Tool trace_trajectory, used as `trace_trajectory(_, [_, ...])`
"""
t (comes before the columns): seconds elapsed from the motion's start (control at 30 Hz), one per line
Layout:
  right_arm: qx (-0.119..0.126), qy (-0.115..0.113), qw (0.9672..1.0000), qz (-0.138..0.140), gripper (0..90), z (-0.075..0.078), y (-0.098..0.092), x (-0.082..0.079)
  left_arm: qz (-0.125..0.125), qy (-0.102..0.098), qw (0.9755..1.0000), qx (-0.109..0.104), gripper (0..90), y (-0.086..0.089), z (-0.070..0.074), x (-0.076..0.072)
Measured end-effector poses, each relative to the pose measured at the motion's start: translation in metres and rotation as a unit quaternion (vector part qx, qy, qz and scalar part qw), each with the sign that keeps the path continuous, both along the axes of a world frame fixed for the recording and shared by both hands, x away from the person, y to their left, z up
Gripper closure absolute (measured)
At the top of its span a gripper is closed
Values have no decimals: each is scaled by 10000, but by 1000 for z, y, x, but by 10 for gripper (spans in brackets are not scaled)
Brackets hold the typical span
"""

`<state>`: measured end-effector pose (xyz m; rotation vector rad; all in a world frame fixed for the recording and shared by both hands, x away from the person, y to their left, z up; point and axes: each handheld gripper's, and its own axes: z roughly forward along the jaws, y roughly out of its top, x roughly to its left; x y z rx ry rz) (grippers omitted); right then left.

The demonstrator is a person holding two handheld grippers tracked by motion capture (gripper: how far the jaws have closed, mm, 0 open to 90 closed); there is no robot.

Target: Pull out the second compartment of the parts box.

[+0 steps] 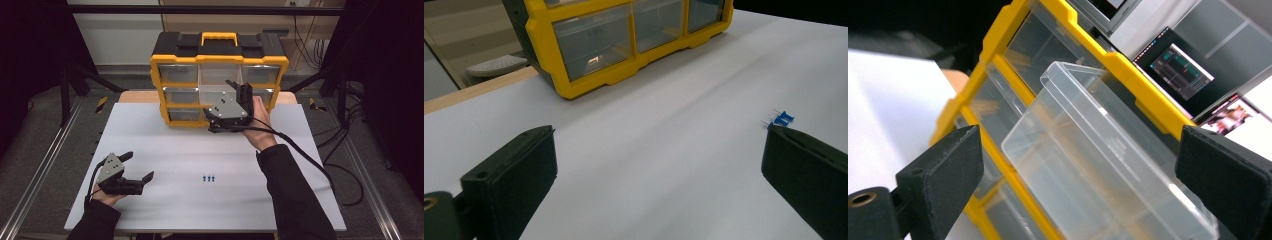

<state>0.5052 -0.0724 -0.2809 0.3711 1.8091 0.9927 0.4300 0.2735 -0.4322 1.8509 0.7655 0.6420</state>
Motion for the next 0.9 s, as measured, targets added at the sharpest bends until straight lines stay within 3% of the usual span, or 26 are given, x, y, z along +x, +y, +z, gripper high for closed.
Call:
trace_trajectory(0.17, [560,263,9981,66,36,-2,-7,-2,-4,0,10000,13,10,0,0,0])
trace_trajectory(0.33, [1136,503,9922,90,25,-3,-18,-3,-3,2,10000,11,10,0,0,0])
trace_trajectory(0.47, [1293,552,9901,40,25,-6,-24,-5,-1,4,10000,12,10,0,0,0])
trace_trajectory(0.5, [1449,619,9875,8,22,-10,-30,-6,-5,5,10000,9,10,0,0,0])
trace_trajectory(0.63, [1569,699,9851,-46,20,-17,-41,-8,-2,25,10000,-7,10,0,-1,0])
trace_trajectory(0.77, [1814,859,9796,-8,20,-25,-53,-13,-5,40,10000,-4,9,-1,-2,1])
trace_trajectory(0.9, [1903,985,9768,0,20,-35,-63,-18,-10,41,10000,-7,9,-1,-2,1])
